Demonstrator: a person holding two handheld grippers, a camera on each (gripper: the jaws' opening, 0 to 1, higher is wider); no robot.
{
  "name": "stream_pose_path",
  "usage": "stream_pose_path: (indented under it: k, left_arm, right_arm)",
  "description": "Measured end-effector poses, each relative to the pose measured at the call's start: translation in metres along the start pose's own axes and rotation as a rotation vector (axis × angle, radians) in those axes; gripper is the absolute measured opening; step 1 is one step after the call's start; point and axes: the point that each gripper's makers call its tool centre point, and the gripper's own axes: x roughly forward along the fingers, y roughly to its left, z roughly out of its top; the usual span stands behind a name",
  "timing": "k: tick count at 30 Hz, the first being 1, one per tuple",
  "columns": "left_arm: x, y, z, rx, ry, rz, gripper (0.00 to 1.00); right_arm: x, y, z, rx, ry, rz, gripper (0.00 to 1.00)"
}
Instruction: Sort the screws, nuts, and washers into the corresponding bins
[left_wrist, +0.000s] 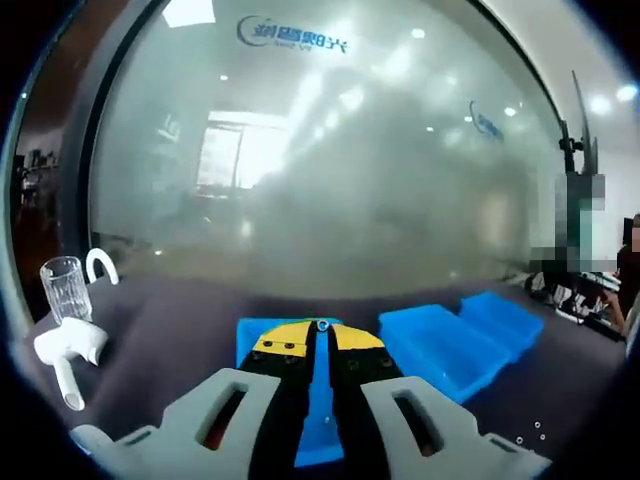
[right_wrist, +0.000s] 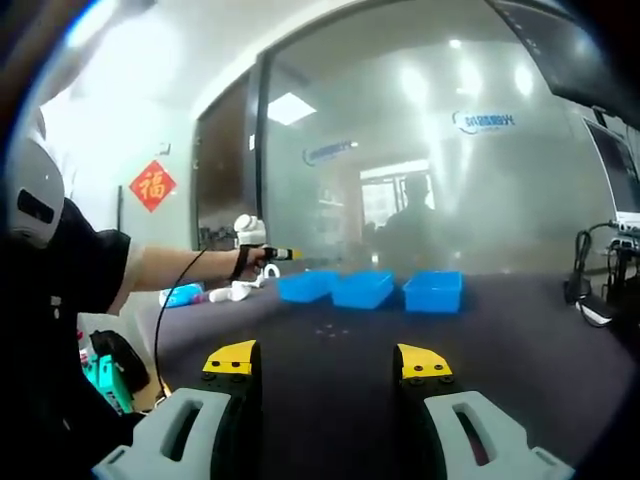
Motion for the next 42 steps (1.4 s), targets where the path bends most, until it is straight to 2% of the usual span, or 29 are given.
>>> stream_pose_path:
  k: [3,5,7,10,16,18,21,24,25,26,27,29,32,37,42]
  left_arm:
    - [-0.002,-0.008,0.001,0.037,-0.005,-0.023,0.13]
    - [-0.001,-0.010,0.001,0.088,-0.006,-0.028,0.28]
    - [-0.001,-0.012,0.001,0.109,-0.014,-0.027,0.36]
    - [-0.006,-0.018,-0.003,0.105,-0.001,-0.044,0.35]
    - [-0.022,-0.028,-0.010,0.101,-0.020,-0.057,0.35]
    - [-0.020,-0.030,-0.011,0.096,-0.025,-0.070,0.35]
    - [-0.037,-0.041,-0.015,0.086,-0.047,-0.108,0.35]
    - [-0.059,-0.047,-0.019,0.074,-0.070,-0.118,0.35]
    - [-0.055,-0.043,-0.017,0.089,-0.076,-0.124,0.35]
    - [-0.059,-0.043,-0.016,0.102,-0.084,-0.125,0.35]
    - [-0.068,-0.043,-0.016,0.146,-0.101,-0.116,0.35]
    - [-0.086,-0.046,-0.019,0.165,-0.124,-0.103,0.34]
    - [-0.106,-0.052,-0.025,0.152,-0.127,-0.118,0.34]
    - [-0.147,-0.065,-0.028,0.178,-0.146,-0.152,0.34]
    - [-0.179,-0.071,-0.032,0.155,-0.126,-0.196,0.35]
  right_arm:
    - [0.000,0.000,0.001,0.001,-0.003,0.000,0.48]
    - [0.000,0.001,0.001,-0.001,-0.002,0.003,0.48]
    - [0.000,0.002,0.001,0.001,-0.003,0.004,0.48]
    - [-0.001,0.001,0.001,0.002,-0.006,0.003,0.48]
    - [-0.003,-0.001,0.004,-0.001,-0.017,0.000,0.48]
    - [-0.003,-0.002,0.005,-0.001,-0.019,-0.002,0.48]
    - [-0.004,-0.002,0.006,-0.007,-0.020,-0.001,0.48]
    - [-0.004,-0.003,0.008,-0.012,-0.022,0.002,0.48]
    - [-0.004,-0.003,0.009,-0.012,-0.024,0.003,0.48]
    - [-0.004,-0.004,0.010,-0.014,-0.026,0.004,0.48]
    - [-0.004,-0.005,0.010,-0.015,-0.028,0.004,0.48]
    - [-0.004,-0.006,0.011,-0.016,-0.032,0.005,0.48]
    - [-0.002,-0.006,0.013,-0.019,-0.036,0.008,0.48]
    - [0.000,-0.002,0.015,-0.027,-0.037,0.021,0.48]
    - [0.000,-0.001,0.015,-0.034,-0.035,0.025,0.48]
